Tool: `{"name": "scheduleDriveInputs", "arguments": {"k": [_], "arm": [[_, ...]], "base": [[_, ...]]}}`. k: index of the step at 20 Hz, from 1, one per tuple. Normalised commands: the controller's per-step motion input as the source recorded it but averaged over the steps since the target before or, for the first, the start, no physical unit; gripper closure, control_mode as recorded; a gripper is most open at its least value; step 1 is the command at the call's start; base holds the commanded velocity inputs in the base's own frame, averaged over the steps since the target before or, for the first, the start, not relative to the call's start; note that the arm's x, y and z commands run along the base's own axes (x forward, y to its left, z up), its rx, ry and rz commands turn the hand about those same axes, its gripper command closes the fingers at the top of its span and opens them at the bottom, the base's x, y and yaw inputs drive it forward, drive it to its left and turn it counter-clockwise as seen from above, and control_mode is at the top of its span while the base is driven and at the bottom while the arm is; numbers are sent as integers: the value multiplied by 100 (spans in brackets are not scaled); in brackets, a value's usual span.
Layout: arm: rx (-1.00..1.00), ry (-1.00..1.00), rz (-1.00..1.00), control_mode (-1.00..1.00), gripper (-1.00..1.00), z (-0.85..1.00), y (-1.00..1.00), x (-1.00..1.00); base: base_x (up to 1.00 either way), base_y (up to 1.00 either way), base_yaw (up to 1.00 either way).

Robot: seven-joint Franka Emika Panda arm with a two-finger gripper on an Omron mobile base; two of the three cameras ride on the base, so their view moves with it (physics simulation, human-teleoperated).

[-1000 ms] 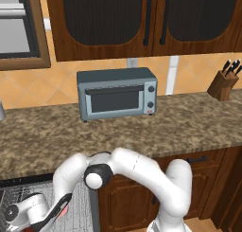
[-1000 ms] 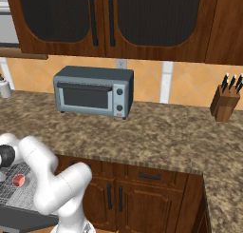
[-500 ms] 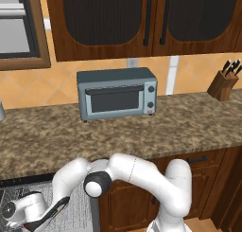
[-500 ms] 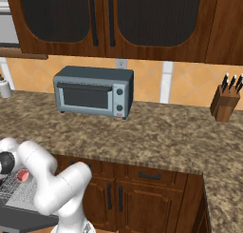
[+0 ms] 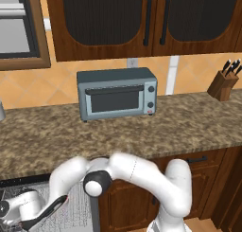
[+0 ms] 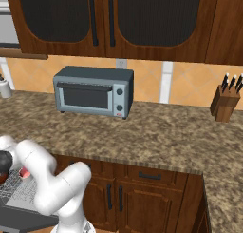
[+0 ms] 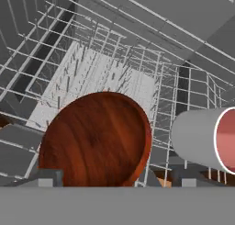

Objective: Pick up the cup and bowl from the counter, place them in the dishwasher, and close the dishwasher door.

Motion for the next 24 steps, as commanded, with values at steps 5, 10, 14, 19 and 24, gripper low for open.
{"name": "scheduleDriveInputs", "arguments": {"k": [5,10,14,19,24], "arm": [[13,-4,6,-100,-100,63,-37,2],[11,0,3,-100,-100,49,-56,-36],[18,2,1,-100,-100,31,-63,-12],[28,-2,1,-100,-100,66,-37,0],[22,-1,4,-100,-100,70,-6,0]], "base": [[0,0,0],[0,0,0],[0,0,0],[0,0,0],[0,0,0]]}}
